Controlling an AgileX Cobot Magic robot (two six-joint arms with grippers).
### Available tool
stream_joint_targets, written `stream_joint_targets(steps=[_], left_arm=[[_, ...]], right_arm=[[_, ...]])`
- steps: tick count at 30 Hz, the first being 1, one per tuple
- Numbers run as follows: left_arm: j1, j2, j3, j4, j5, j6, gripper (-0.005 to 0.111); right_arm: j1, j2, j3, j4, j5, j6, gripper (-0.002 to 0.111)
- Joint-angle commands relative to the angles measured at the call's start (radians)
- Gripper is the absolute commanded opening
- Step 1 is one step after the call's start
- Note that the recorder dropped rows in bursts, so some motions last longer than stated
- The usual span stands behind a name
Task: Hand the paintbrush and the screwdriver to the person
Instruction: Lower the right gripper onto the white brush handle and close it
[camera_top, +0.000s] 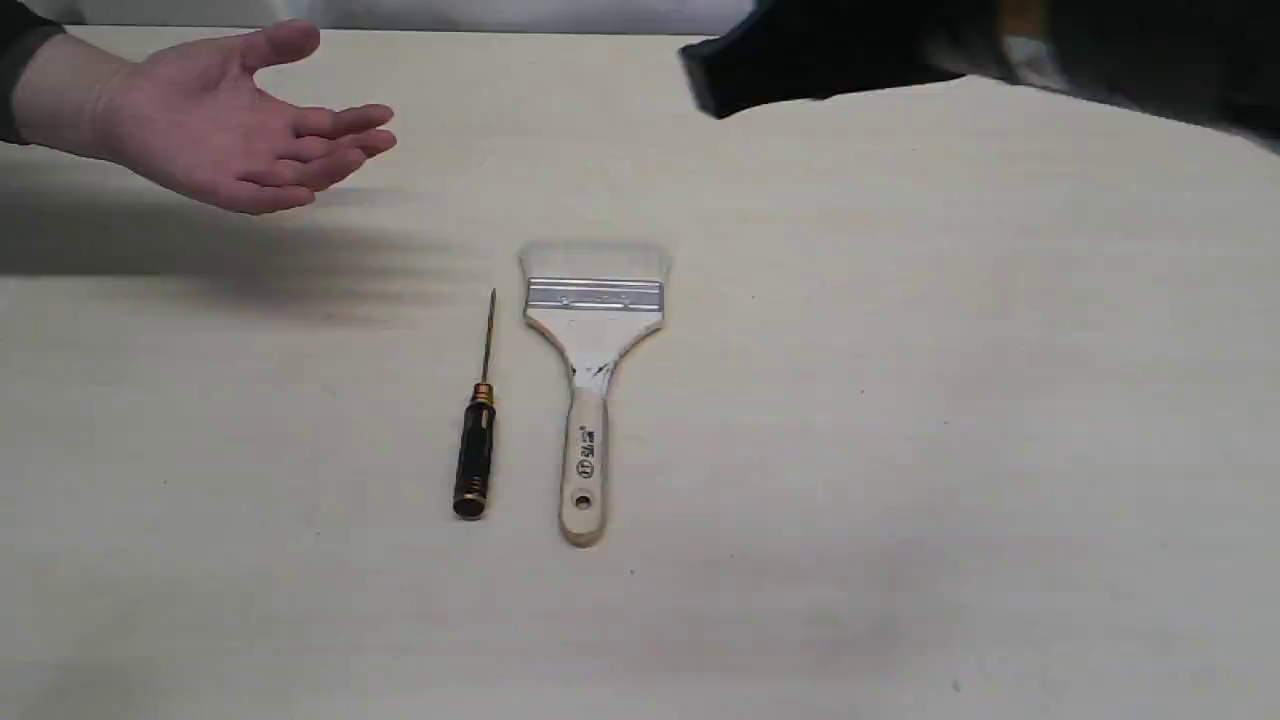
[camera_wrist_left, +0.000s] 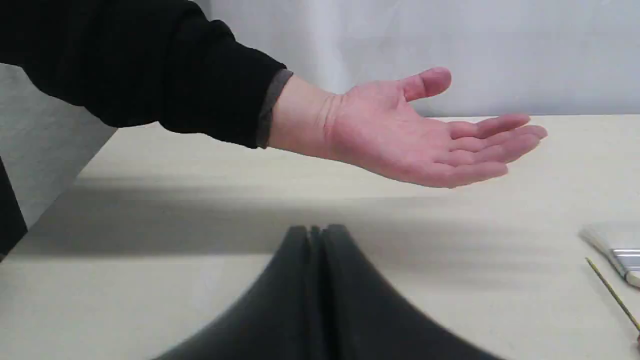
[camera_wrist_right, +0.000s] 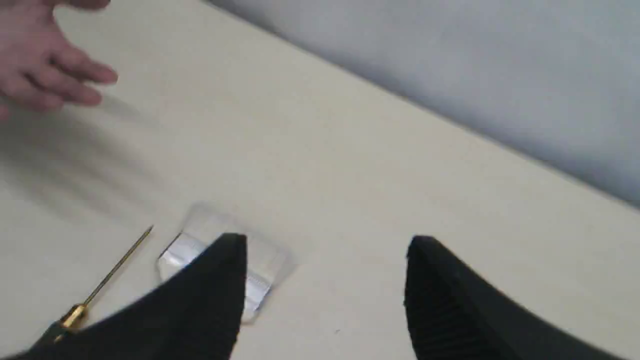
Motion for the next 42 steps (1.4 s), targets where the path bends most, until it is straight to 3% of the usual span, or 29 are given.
stream_joint_targets(steps=[1, 11, 26, 42], left_arm=[[-0.008, -0.002, 0.002, -0.002, -0.006, -0.002, 0.000], [-0.008, -0.002, 0.002, -0.004, -0.004, -0.002, 0.000], [-0.008, -0.002, 0.002, -0.004, -0.005, -0.002, 0.000], [-0.008, -0.002, 0.002, 0.000, -0.006, -0.002, 0.000]], right_arm=[[0.002, 0.146, -0.099, 0.238, 0.048, -0.141, 0.055], [-0.004, 0.461, -0.264, 0.443, 0.052, -0.170, 0.062], [-0.050, 0.642, -0.280, 0.648, 0.044, -0.192, 0.061], [-0.068, 0.784, -0.280, 0.672, -0.055, -0.244, 0.061]])
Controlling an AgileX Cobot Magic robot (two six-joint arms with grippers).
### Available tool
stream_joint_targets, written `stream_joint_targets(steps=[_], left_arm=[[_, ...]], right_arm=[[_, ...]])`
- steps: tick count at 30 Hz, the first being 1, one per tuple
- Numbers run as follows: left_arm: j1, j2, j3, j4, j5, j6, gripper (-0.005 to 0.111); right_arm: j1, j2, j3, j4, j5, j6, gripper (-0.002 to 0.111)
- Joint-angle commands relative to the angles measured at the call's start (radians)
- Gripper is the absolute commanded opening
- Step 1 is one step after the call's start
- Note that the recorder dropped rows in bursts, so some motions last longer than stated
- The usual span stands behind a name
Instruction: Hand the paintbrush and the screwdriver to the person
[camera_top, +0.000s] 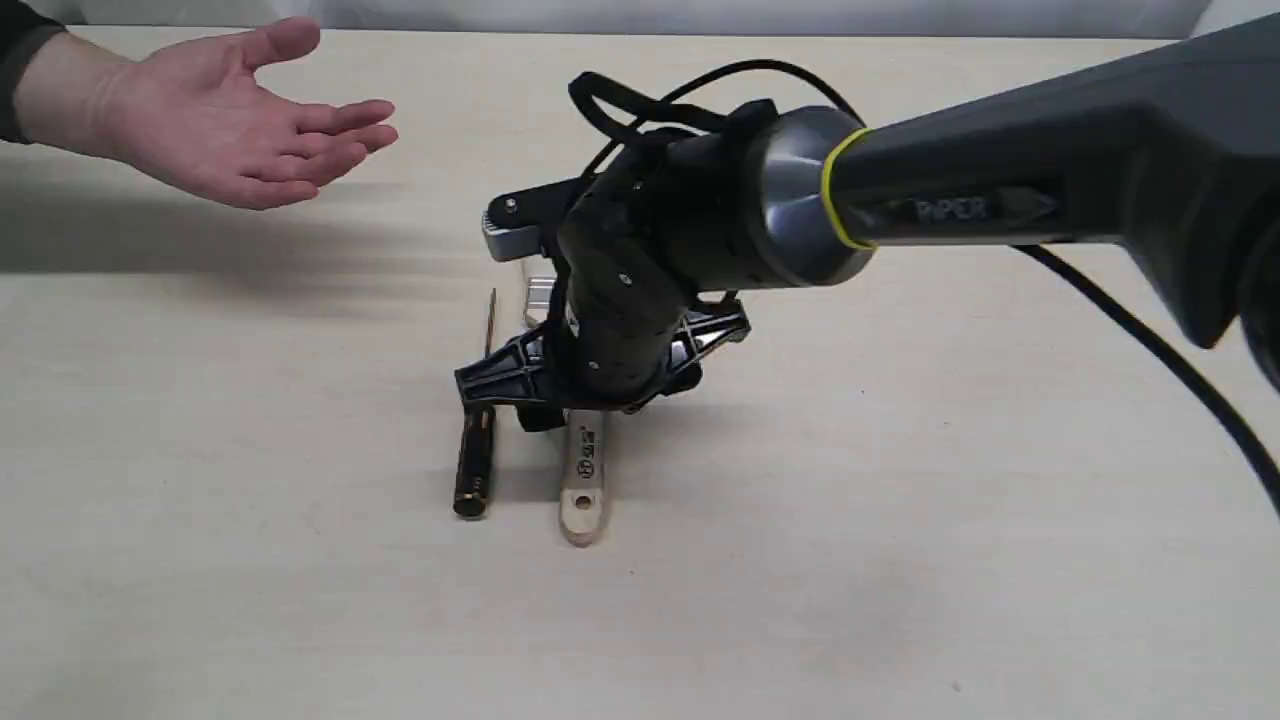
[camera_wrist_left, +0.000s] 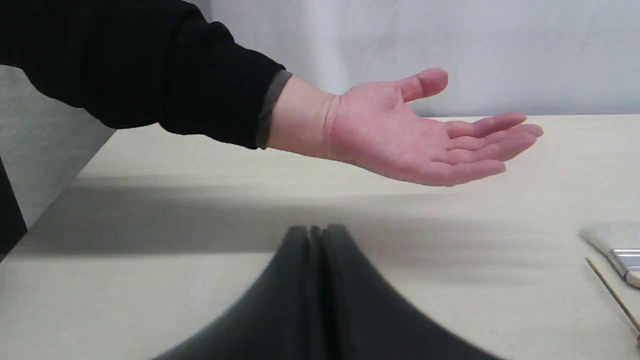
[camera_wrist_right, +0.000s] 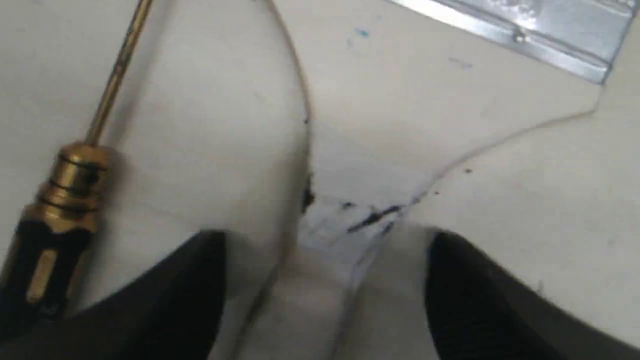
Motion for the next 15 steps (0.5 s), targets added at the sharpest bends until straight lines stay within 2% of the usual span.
stream_joint_targets(steps=[1, 6, 8, 15], left_arm=[[-0.008, -0.002, 0.002, 0.000, -0.006, -0.002, 0.000], [-0.008, -0.002, 0.002, 0.000, -0.006, -0.002, 0.000], [-0.008, -0.002, 0.002, 0.000, -0.006, -0.002, 0.000], [-0.008, -0.002, 0.002, 0.000, -0.006, -0.002, 0.000]], right_arm=[[-0.015, 0.025, -0.007, -0.004, -0.017, -0.011, 0.061], [-0.044, 0.042, -0.007, 0.001, -0.021, 0.016, 0.061], [-0.052, 0.042, -0.007, 0.001, -0.028, 0.018, 0.057], [-0.073, 0.042, -0.009, 0.003, -0.019, 0.018, 0.021]])
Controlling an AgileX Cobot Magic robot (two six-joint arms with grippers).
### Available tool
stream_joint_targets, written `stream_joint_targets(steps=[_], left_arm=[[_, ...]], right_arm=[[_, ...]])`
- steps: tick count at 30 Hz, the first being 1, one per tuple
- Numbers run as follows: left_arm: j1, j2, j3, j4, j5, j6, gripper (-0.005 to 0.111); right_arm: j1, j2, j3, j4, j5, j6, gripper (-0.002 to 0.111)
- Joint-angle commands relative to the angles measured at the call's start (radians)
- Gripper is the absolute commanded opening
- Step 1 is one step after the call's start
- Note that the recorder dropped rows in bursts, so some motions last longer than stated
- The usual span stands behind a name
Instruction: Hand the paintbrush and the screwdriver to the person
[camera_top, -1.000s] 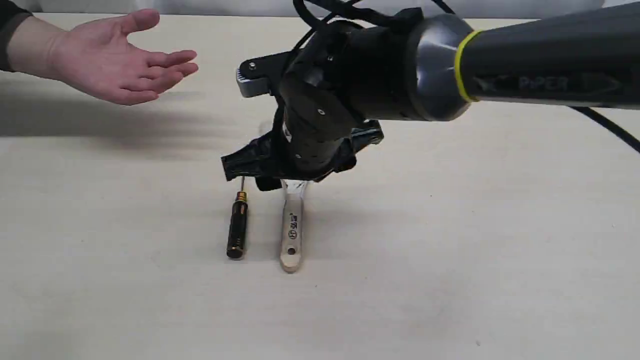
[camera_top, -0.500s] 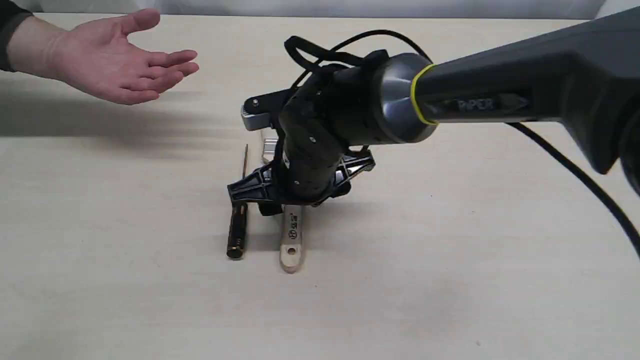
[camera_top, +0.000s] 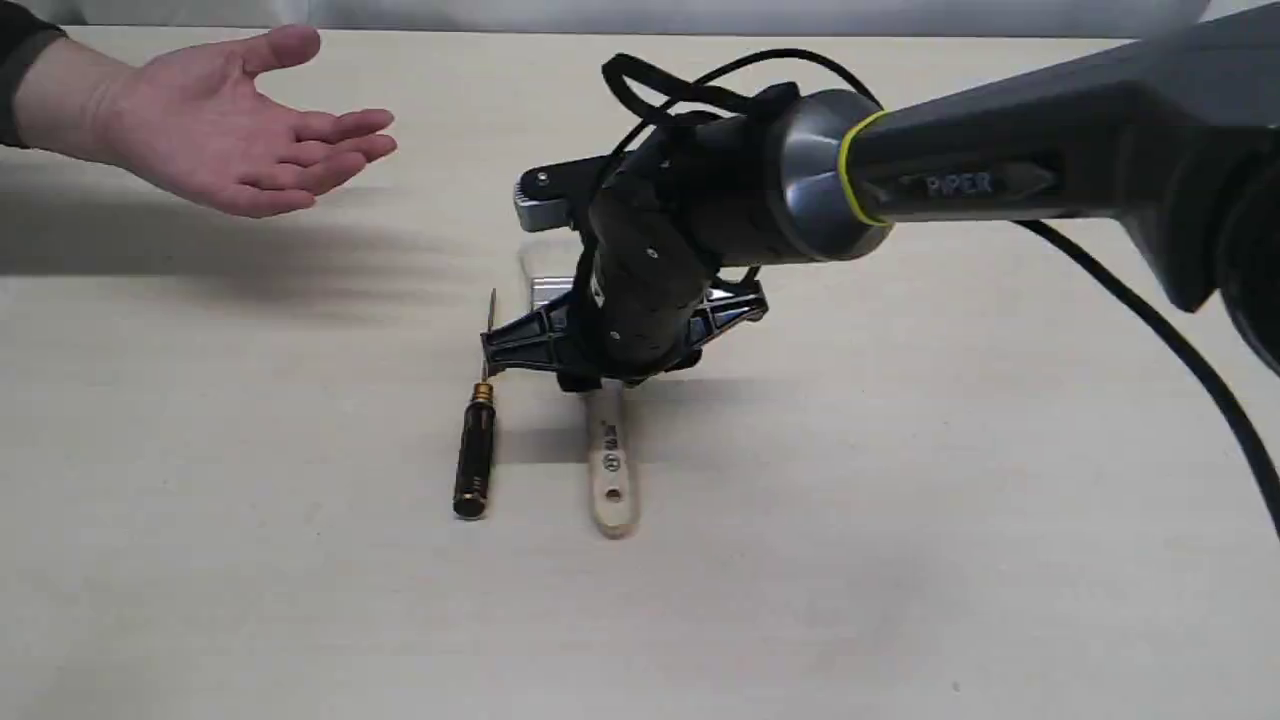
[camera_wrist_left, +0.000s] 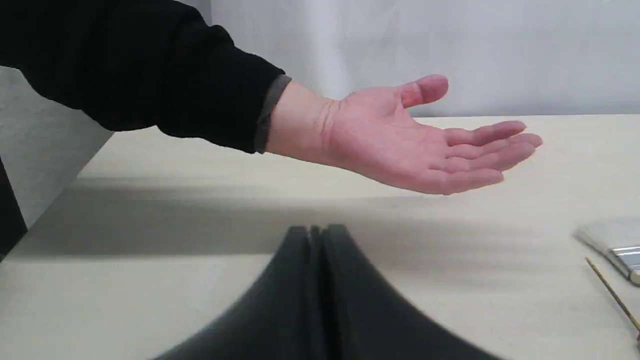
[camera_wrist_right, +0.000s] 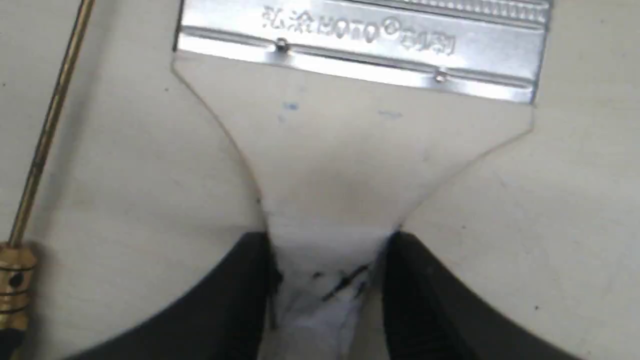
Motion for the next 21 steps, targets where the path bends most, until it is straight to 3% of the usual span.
stream_joint_targets(steps=[1, 5, 21], left_arm=[[-0.008, -0.002, 0.002, 0.000, -0.006, -0.002, 0.000], [-0.008, -0.002, 0.002, 0.000, -0.006, -0.002, 0.000], [-0.008, -0.002, 0.002, -0.005, -0.006, -0.002, 0.000]], right_arm=[[-0.012, 0.020, 0.006, 0.009, 0.024, -0.004, 0.017], [-0.012, 0.020, 0.006, 0.011, 0.024, -0.057, 0.004], [0.017, -0.258, -0.070, 0.016, 0.131, -0.184, 0.004]])
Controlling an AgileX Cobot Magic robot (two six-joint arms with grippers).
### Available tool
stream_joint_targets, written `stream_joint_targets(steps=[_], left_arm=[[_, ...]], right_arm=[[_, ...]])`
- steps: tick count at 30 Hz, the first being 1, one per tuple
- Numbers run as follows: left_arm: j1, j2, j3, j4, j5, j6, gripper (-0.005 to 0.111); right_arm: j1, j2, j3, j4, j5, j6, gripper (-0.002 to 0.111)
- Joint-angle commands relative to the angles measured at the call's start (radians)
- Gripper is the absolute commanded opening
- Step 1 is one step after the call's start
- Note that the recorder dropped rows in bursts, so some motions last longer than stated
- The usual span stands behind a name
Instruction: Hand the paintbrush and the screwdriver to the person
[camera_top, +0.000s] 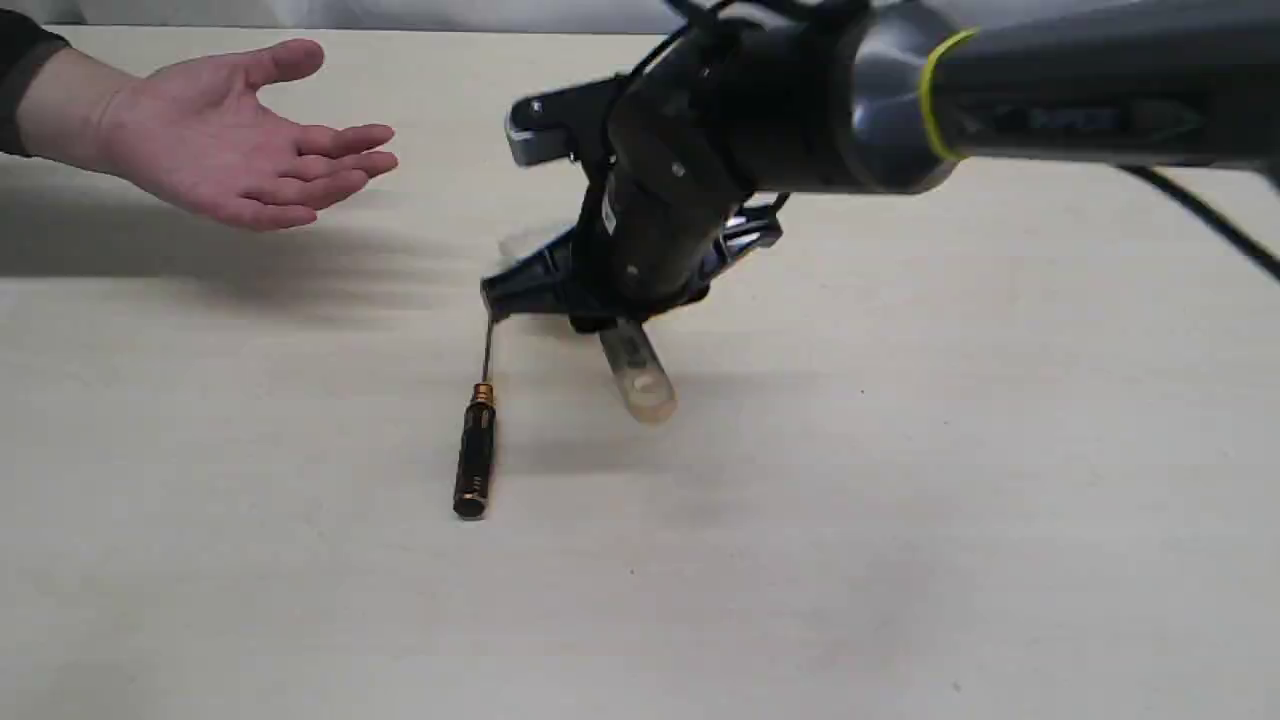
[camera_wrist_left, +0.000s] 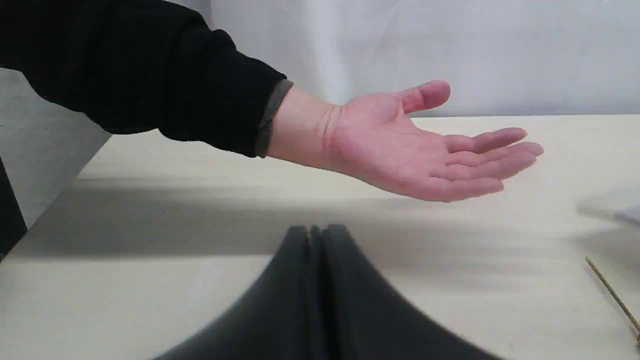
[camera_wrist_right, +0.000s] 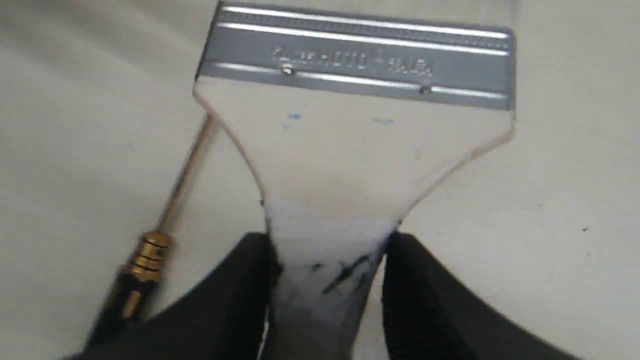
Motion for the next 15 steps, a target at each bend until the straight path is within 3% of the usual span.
stream_joint_targets(steps=[1, 8, 15], left_arm=[[-0.008, -0.002, 0.002, -0.005, -0.006, -0.002, 0.000], [-0.008, -0.002, 0.002, -0.005, -0.006, -0.002, 0.000], [-0.008, -0.002, 0.002, -0.005, -0.006, -0.002, 0.000]], right_arm=[[0.027, -0.101, -0.035, 0.001, 0.029, -0.024, 0.004], [0.122, -0.174, -0.151, -0.001, -0.034, -0.120, 0.004], [0.202, -0.061, -0.318, -0.012, -0.114, -0.170, 0.004]])
